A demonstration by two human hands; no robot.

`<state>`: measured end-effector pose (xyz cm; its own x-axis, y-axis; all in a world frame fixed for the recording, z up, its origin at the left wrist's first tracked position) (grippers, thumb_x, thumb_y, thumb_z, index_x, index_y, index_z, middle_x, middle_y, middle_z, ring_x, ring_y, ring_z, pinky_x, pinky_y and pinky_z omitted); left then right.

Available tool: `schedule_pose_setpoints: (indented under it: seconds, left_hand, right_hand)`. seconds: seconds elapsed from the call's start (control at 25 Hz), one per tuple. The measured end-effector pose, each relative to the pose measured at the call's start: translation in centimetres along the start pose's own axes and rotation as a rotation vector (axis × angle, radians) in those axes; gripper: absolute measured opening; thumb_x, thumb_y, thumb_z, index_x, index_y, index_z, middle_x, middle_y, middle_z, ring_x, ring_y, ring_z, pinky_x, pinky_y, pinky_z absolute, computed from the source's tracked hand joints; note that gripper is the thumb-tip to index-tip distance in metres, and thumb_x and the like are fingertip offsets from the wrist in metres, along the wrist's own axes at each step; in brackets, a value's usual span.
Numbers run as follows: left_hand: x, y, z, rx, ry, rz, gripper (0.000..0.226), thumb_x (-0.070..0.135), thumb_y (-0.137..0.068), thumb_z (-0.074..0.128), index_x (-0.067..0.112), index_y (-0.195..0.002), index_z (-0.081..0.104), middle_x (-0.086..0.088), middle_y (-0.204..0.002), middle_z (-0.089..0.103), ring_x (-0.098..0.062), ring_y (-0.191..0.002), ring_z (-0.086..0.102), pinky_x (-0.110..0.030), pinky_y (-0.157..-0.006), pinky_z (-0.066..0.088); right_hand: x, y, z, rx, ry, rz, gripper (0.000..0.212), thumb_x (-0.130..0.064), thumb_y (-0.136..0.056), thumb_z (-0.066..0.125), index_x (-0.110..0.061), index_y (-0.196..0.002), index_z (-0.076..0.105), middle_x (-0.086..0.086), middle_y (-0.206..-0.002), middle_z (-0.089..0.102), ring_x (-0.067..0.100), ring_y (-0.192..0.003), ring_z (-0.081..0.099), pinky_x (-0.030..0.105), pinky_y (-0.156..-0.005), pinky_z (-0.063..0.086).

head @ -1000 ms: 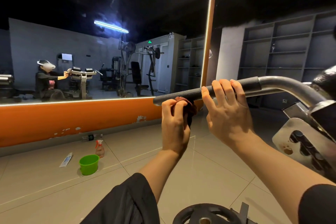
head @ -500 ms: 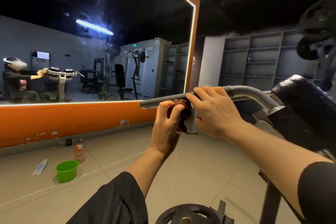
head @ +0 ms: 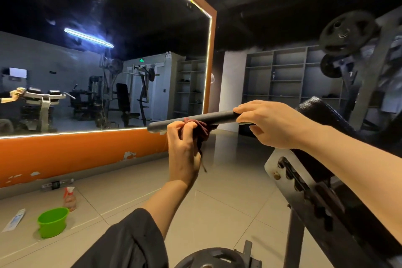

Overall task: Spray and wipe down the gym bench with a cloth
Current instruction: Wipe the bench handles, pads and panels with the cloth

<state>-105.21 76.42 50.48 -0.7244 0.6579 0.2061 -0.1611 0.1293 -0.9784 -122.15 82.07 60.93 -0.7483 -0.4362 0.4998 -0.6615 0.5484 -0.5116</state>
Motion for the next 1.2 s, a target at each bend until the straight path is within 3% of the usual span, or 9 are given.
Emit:
schedule_pose_setpoints:
  seconds: [0.08,0.32,0.48,0.56,0.76,0.96,1.0,1.12,1.2]
  left_hand:
    - [1.2,-0.7,0.3,0.019,-0.022,-0.015,0.044,-0.006,-0.073,0.076,0.005,-0.113,0.059,-0.018,-0.117,0.047,-0.031,-0.101,0.055,-0.04,-0.084,0.058]
    - [5.3,-0.9,1.7,-0.066,0.03,0.312,0.05,0.005,-0.077,0.076,0.012,-0.117,0.049,-0.009,-0.12,0.04,-0.032,-0.099,0.058,-0.034,-0.084,0.054]
    - [3.7,-1.2,1.5,0.013,0.048,0.078,0.046,0.001,-0.073,0.078,0.007,-0.113,0.056,-0.01,-0.119,0.043,-0.032,-0.101,0.057,-0.038,-0.087,0.056]
    - [3.6,-1.0,1.5,0.021,0.013,0.07,0.049,-0.001,-0.073,0.079,0.009,-0.114,0.054,-0.013,-0.118,0.045,-0.033,-0.1,0.057,-0.042,-0.082,0.058]
    - [6.5,-1.6,2.7,-0.092,-0.045,0.334,0.064,0.006,-0.072,0.081,0.016,-0.125,0.044,-0.009,-0.122,0.038,-0.032,-0.103,0.053,-0.032,-0.082,0.053]
    - [2.4,-0.1,1.8,0.023,-0.104,-0.049,0.051,-0.007,-0.066,0.08,0.01,-0.108,0.056,-0.012,-0.108,0.047,-0.026,-0.092,0.05,-0.037,-0.075,0.057]
    - [2.5,0.2,1.5,0.052,-0.077,-0.025,0.046,-0.005,-0.07,0.078,0.009,-0.108,0.056,-0.012,-0.108,0.047,-0.026,-0.094,0.049,-0.036,-0.078,0.056]
    - [6.4,-0.5,1.9,-0.009,0.018,0.277,0.043,0.012,-0.08,0.075,0.012,-0.115,0.051,-0.009,-0.116,0.042,-0.025,-0.1,0.048,-0.025,-0.085,0.049]
    - [7.8,-1.8,2.9,-0.045,0.025,0.287,0.042,0.014,-0.081,0.072,0.012,-0.116,0.05,-0.008,-0.117,0.041,-0.027,-0.1,0.05,-0.026,-0.08,0.05]
  right_hand:
    - [0.0,0.1,0.1,0.01,-0.042,0.032,0.034,-0.014,-0.094,0.056,-0.02,-0.126,0.062,-0.003,-0.138,0.054,0.015,-0.123,0.052,0.023,-0.101,0.042]
    - [0.4,0.1,0.4,0.007,-0.117,0.06,0.026,-0.018,-0.093,0.06,-0.018,-0.117,0.068,-0.002,-0.132,0.059,0.016,-0.12,0.052,0.024,-0.102,0.043]
    - [0.2,0.3,0.1,0.017,-0.121,0.04,0.025,-0.019,-0.093,0.058,-0.017,-0.115,0.068,-0.002,-0.13,0.059,0.015,-0.118,0.052,0.022,-0.1,0.043]
    - [0.1,0.4,0.1,0.023,-0.118,0.037,0.025,-0.02,-0.093,0.057,-0.016,-0.115,0.068,-0.002,-0.129,0.059,0.014,-0.116,0.051,0.02,-0.098,0.041]
    - [0.1,0.4,0.4,0.013,-0.132,0.04,0.029,-0.023,-0.092,0.062,-0.018,-0.121,0.065,-0.004,-0.124,0.06,0.013,-0.113,0.051,0.022,-0.097,0.044]
    - [0.1,0.4,0.3,0.04,-0.115,0.046,0.025,-0.024,-0.094,0.057,-0.016,-0.116,0.068,-0.003,-0.129,0.058,0.012,-0.115,0.052,0.02,-0.098,0.042]
    - [0.1,0.3,0.3,0.042,-0.116,0.047,0.026,-0.025,-0.094,0.057,-0.016,-0.116,0.067,-0.003,-0.129,0.058,0.012,-0.114,0.052,0.02,-0.097,0.041]
    - [0.0,0.1,0.4,0.037,-0.116,0.045,0.03,-0.026,-0.093,0.06,-0.018,-0.122,0.064,-0.004,-0.125,0.059,0.012,-0.111,0.053,0.022,-0.096,0.044]
    - [0.2,0.1,0.5,0.033,-0.131,0.061,0.035,-0.023,-0.091,0.063,-0.019,-0.126,0.06,-0.004,-0.123,0.06,0.014,-0.11,0.055,0.024,-0.097,0.047]
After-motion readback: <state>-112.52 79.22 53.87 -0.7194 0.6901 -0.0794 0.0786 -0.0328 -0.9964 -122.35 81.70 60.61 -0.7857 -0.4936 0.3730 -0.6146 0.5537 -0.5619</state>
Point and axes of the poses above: each hand's wrist, its own y-axis away from the middle knuckle, its own z-axis out of the palm, x = y × z, the point moved 5 cm from there along -y, towards the middle knuckle
